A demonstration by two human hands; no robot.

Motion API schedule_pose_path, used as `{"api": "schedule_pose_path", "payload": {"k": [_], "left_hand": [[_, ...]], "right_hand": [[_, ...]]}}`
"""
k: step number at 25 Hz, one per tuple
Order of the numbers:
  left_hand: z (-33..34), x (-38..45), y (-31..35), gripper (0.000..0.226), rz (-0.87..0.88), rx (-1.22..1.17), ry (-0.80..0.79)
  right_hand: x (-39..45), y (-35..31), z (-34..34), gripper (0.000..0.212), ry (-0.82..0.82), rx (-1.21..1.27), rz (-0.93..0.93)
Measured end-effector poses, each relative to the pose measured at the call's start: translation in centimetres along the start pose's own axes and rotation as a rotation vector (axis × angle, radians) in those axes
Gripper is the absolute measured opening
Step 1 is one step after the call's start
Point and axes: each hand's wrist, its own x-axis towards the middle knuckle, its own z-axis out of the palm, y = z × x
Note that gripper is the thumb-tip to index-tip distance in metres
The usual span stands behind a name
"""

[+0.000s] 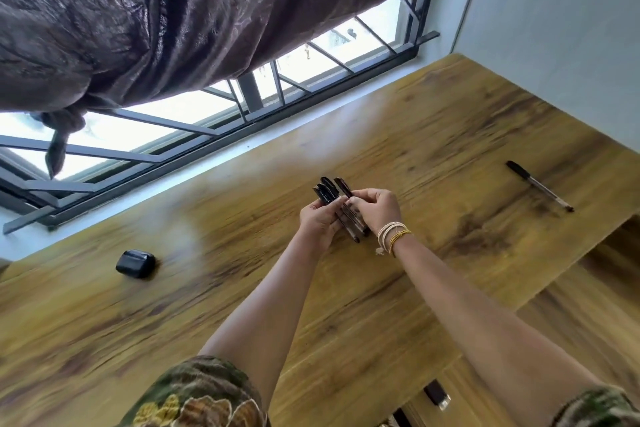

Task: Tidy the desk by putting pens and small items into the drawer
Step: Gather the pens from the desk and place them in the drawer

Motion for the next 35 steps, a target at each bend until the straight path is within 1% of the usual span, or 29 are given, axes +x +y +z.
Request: {"api": "schedule_pose_path", "payload": {"k": [2,5,7,10,11,12,13,15,18,20,23,25,27,29,30,33,35], "left_hand": [[0.2,-0.5,-0.3,0.016,-0.023,0.027,-0.025],[0.7,-1.0,-0.6,0.014,-0.063,0.013,-0.072],[1.2,-1.2,-0.9,0.015,-0.076,0.02,-0.1],[2.1,-1.0,-1.5,0.02,-0.069,0.029,-0.061],[2.5,-0.9,-1.7,0.022,-0.07,0.036,-0.038],[2.9,-0.9,-1.9,0.025,-0.076,0.044,-0.026],[3.3,-0.9,-2.1,0.027,-0.084,0.052,-0.023],[3.9,-0.7,-2.9,0.032,-0.093,0.072,-0.021],[4.7,-0.1,-3.7,0.035,-0.083,0.122,0.005],[5.0,0.5,-3.6,0.034,-0.089,0.13,0.033],[5.2,1.0,-3.3,0.034,-0.101,0.148,0.029],[5.2,1.0,-3.3,0.033,-0.107,0.158,0.026],[5.2,0.8,-3.2,0.033,-0.102,0.158,0.022],[5.2,0.9,-3.3,0.033,-0.09,0.161,0.02],[5.2,0.8,-3.4,0.032,-0.084,0.167,0.02],[5.4,0.2,-3.8,0.029,-0.054,0.21,0.04],[5.5,-0.7,-4.2,0.025,-0.042,0.23,0.05]], "right_hand": [[-0.5,0.1,-0.3,0.017,-0.02,0.042,0.014],[-1.0,0.1,-0.7,0.014,0.073,0.091,0.031],[-1.1,0.0,-1.4,0.01,0.095,0.122,0.053],[-0.9,-0.1,-3.0,0.008,-0.022,0.118,0.056],[-0.7,0.1,-3.8,0.008,-0.042,0.076,0.045],[-0.2,0.3,-4.8,0.01,-0.025,-0.008,0.019],[0.4,0.7,-5.9,0.012,0.028,-0.131,-0.028],[2.0,1.8,-8.6,0.019,0.199,-0.377,-0.09],[4.4,3.0,-13.3,0.018,0.488,-0.571,-0.063],[5.8,3.7,-16.1,0.024,0.608,-0.71,-0.063],[7.1,5.5,-18.9,0.037,0.67,-0.889,0.019],[7.2,7.0,-19.4,0.035,0.665,-0.968,0.04],[7.0,7.8,-19.6,0.028,0.68,-1.022,-0.027],[6.4,8.0,-19.5,0.027,0.685,-1.008,-0.085],[5.9,7.8,-19.3,0.029,0.669,-0.961,-0.094],[3.8,6.3,-16.8,0.031,0.572,-0.661,-0.143],[1.3,5.0,-13.9,0.027,0.508,-0.447,-0.207]]}}
